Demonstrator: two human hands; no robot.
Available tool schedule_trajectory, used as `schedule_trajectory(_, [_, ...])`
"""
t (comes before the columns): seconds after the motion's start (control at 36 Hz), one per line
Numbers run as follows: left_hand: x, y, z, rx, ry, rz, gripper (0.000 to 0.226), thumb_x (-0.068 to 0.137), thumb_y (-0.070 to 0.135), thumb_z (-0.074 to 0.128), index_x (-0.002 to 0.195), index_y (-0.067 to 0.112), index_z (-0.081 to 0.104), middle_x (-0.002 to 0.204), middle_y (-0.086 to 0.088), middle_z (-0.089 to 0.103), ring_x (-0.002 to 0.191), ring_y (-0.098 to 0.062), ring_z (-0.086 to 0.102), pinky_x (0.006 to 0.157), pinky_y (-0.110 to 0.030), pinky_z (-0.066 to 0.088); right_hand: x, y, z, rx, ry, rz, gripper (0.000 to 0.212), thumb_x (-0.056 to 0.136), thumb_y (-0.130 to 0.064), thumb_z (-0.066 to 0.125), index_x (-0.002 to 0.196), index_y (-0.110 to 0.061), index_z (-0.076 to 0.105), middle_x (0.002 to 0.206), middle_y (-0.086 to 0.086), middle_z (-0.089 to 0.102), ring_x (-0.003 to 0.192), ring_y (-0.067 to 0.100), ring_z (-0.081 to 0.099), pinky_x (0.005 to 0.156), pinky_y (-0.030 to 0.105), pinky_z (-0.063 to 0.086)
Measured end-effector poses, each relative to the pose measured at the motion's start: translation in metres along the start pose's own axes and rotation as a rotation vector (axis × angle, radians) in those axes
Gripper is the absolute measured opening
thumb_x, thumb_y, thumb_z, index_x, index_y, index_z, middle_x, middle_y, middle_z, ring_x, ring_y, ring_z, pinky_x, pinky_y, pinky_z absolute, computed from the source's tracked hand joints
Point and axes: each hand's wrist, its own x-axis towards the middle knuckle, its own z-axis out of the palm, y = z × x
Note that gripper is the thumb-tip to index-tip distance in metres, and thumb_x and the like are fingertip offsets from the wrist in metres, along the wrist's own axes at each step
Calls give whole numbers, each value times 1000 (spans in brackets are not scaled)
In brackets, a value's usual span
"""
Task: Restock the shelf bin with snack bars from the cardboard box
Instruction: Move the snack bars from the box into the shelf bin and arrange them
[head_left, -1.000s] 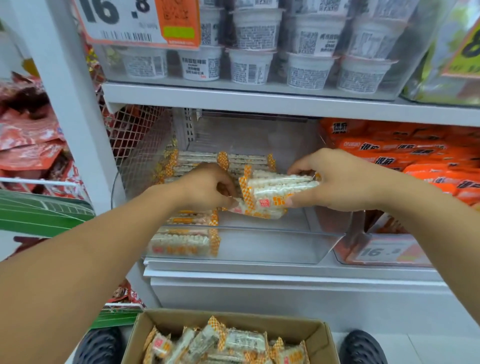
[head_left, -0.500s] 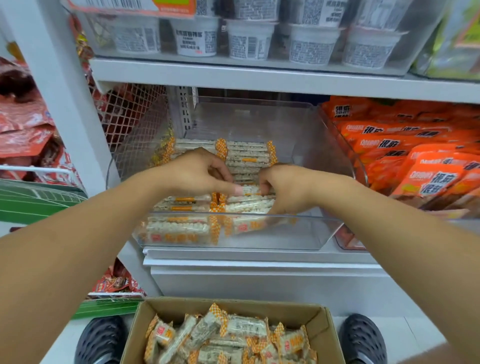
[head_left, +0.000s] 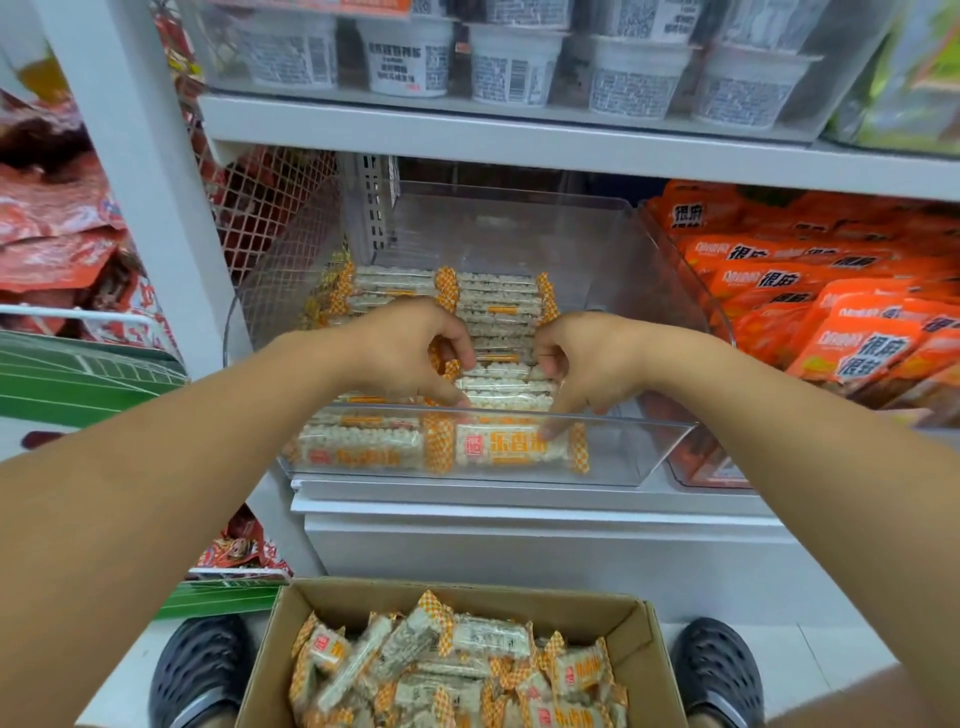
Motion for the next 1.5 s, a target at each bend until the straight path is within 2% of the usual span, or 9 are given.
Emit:
schedule_trajectory(0.08, [-2,-2,0,-23,-1,8,37,75,34,84,107,22,71,72,15,48,57,17,48,49,-5,34,0,0,2,27,-13,-33,52,57,-38,96,83,-14,58,74,0,59,49,13,53,47,23,47])
schedule_trajectory(0.39, [-8,-6,-2,-137,133,40,20,74,42,82,86,28,73,65,11,62,59,-6,52,58,-21,44,-4,1,-17,40,17,-69,29,77,-41,83,67,-16,72,54,-6,63,50,6,53,58,23,45])
schedule_trajectory(0.61, [-43,26,-9,-285,337,166,22,81,36,79,73,17,72,61,4,65,51,-3,52,51,-16,45,-53,-17,-29,4,351,-275,26,84,-39,77,70,-18,73,64,-4,68,56,2,55,54,13,39])
schedule_trajectory(0.72, [-82,46,2,-249,151,260,26,76,41,80,70,18,71,57,7,64,49,-2,52,49,-13,40,-102,-33,-11,335,-49,-316,20,82,-28,79,81,-9,76,59,-2,65,46,5,47,45,16,37])
schedule_trajectory(0.81, [-100,48,47,-16,-138,235,23,78,42,80,76,20,73,65,7,67,58,-5,59,56,-17,46,-102,-30,50,187,-536,-168,26,81,-24,81,103,-12,74,78,1,72,63,13,64,50,22,48])
schedule_trajectory(0.89, [-113,37,115,243,-478,62,34,80,47,77,99,20,72,81,12,64,73,-8,58,70,-27,46,-93,-21,143,-55,-724,-8,57,80,-30,83,129,-11,61,93,4,70,74,16,66,61,26,55])
schedule_trajectory(1.03, [-146,0,212,355,-552,-242,56,82,51,73,123,16,59,122,-4,62,112,-27,58,87,-33,48,-92,2,257,-324,-570,2,72,78,-53,78,129,-7,58,121,8,66,106,28,65,89,41,56])
schedule_trajectory(1.25, [-186,-34,263,297,-371,-444,62,86,30,71,139,16,42,138,-7,43,119,-32,55,95,-44,50,-111,34,340,-174,-273,109,62,95,-24,64,147,-16,31,143,10,36,106,34,59,84,46,54])
schedule_trajectory(1.5, [-178,-46,287,239,-517,-409,66,91,42,66,145,14,39,144,-7,46,129,-27,48,103,-41,45,-83,38,345,-218,-315,108,44,97,-14,58,139,-16,45,118,7,60,99,28,62,77,41,57])
